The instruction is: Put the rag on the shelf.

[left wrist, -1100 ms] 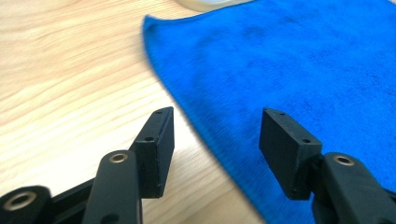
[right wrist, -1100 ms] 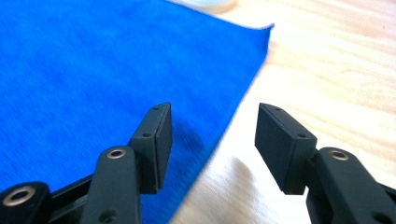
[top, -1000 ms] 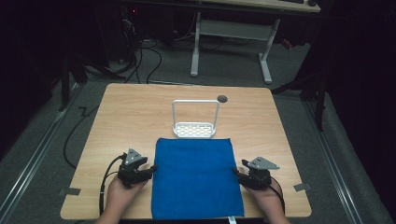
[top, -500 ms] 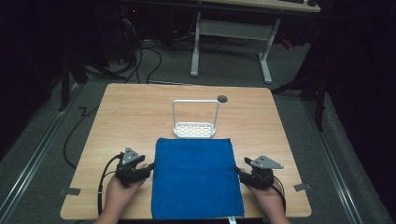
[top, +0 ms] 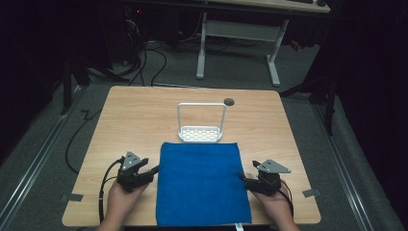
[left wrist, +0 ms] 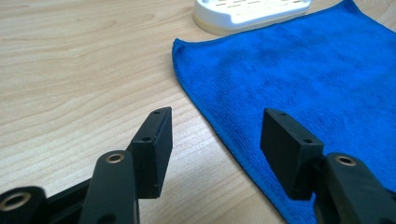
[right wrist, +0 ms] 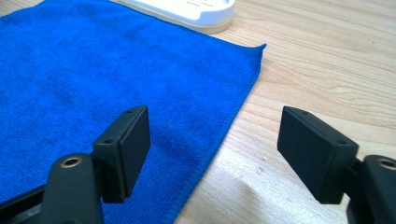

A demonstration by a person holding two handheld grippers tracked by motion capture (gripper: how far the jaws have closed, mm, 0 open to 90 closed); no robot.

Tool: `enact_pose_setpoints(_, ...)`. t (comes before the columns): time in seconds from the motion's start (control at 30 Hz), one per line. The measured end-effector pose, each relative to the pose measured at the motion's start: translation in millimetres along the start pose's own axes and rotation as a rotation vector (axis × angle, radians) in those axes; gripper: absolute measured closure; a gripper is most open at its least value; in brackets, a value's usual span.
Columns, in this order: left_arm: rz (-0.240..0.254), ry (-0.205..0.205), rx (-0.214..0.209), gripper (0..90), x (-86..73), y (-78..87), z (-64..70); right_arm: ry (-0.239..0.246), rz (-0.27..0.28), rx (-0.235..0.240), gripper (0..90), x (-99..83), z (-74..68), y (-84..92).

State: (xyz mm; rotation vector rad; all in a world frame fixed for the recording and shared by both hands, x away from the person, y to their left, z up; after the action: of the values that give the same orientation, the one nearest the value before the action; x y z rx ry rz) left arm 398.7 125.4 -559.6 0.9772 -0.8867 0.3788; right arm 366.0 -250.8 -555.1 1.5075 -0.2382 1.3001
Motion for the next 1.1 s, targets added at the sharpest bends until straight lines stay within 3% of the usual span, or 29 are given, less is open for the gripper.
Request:
enact_pose_setpoints(0.27, -0.002, -0.008, 0.002, 43.6, 8.6, -7.0, 0.0, -0.009, 0.002, 0.013, 26.5, 2.9, 0.4, 3.3)
enact_pose_setpoints(0.37, -0.019, -0.028, 0.023, 42.0, 13.2, -14.4, -0.9, 0.003, 0.004, 0.008, 25.5, 2.8, 0.7, 3.7)
enact_pose_setpoints(0.67, -0.079, -0.02, 0.062, 44.9, 23.0, -53.4, -8.8, 0.005, 0.007, 0.027, 28.0, 4.3, -1.8, 2.4)
enact_pose_setpoints(0.77, -0.076, -0.024, 0.073, 48.1, 29.8, -62.3, -10.7, 0.01, 0.012, 0.032, 29.0, 6.0, -2.3, 2.1)
enact_pose_setpoints(0.87, -0.059, -0.008, 0.059, 51.1, 35.3, -67.8, -10.3, 0.014, 0.018, 0.04, 29.8, 4.8, -4.7, 4.6)
enact_pose_setpoints(1.1, -0.081, 0.026, 0.041, 57.0, 46.8, -88.7, -10.6, 0.023, 0.039, 0.055, 35.6, 7.1, -6.9, 7.0)
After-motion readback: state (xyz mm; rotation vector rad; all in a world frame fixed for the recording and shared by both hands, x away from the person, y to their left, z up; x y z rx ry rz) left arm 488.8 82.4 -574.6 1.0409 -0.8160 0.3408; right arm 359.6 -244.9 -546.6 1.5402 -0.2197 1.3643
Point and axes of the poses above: each handheld gripper's, and its own axes: y roughly backward along the jaws, x roughly out of its top, z roughly to its right, the point moved 7 cm from there along -y, roughly forward along the jaws, and after that the axes turned 11 degrees about y, right-handed, at the moved point
